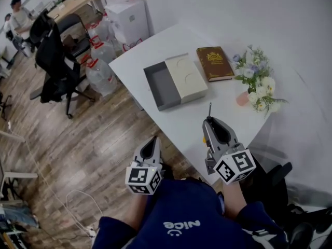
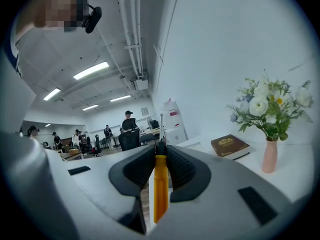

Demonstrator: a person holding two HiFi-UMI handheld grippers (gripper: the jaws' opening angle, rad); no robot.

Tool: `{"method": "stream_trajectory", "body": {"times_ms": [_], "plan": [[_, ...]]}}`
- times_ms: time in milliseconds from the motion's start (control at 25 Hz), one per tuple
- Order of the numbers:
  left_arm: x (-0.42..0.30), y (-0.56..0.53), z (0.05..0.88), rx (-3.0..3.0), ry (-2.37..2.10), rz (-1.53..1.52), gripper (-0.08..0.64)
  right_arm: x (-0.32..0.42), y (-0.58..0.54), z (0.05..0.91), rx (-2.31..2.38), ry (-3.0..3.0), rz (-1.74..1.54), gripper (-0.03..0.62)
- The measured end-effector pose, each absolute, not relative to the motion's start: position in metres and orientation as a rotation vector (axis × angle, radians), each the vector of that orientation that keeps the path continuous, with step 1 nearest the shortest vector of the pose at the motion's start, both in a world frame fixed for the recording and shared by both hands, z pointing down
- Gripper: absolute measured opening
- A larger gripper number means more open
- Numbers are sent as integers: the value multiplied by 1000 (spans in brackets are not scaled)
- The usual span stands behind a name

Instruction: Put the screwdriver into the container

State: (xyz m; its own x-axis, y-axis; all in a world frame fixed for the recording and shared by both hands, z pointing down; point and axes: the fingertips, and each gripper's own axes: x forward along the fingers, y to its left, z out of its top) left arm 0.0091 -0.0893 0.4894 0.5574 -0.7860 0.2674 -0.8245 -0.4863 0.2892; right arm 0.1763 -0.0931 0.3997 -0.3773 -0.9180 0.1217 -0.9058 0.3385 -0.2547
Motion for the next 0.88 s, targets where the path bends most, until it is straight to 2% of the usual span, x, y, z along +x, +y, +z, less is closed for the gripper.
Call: {"method": "stream_trajectory", "body": {"times_ms": [520,880], "plan": [[-46,-188,490,2462,-1236,163,17,125,-181,408,-1818,2453,-502,89],[-75,-219,495,2420,-1264,141,17,97,-230,416,-1829,2547,-530,89]]}}
